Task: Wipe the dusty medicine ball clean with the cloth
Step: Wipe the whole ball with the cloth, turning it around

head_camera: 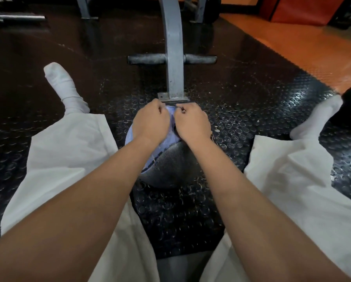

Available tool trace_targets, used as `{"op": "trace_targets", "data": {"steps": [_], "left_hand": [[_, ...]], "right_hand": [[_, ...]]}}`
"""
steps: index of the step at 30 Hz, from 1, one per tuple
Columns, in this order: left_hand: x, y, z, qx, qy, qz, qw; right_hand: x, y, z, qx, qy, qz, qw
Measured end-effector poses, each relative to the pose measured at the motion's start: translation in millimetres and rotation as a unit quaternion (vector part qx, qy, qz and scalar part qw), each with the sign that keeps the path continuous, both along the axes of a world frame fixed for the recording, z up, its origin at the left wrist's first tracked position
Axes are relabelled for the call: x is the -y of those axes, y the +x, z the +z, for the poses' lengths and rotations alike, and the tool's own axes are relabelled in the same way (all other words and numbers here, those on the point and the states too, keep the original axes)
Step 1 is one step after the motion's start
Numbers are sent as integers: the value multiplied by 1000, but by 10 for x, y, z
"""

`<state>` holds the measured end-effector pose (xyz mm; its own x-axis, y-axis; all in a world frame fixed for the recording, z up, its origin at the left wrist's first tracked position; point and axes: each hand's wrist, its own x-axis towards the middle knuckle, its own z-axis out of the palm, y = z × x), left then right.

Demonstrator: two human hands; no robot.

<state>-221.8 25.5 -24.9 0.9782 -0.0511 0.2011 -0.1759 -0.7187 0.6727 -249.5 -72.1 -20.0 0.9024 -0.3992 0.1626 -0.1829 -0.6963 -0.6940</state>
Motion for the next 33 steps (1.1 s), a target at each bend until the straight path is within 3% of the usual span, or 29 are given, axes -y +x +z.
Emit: {"op": "trace_targets", "data": {"steps": [3,9,14,19,27,29,33], "left_hand": [[32,36,24,-12,6,-4,1000],[83,127,72,-39,25,-12,999],[115,46,71,-24,34,-36,999],[65,-3,80,-8,41,-46,998],[21,-70,29,12,13,-31,999],[26,-76,18,17,2,-28,999],[4,-53,12,4,-10,-20,1000]], "right_hand": [[-31,18,-18,23,-12,-33,999],[-232,-651,-788,238,-49,-73,967],[-438,-1006,-1294,222,-44,-47,973],[-294,-811,-897,216,6,-77,973],[207,35,-49,10,78,-18,997],[190,4,-103,43,47,-33,997],[-1,-482,-520,215,28,-50,975]]}}
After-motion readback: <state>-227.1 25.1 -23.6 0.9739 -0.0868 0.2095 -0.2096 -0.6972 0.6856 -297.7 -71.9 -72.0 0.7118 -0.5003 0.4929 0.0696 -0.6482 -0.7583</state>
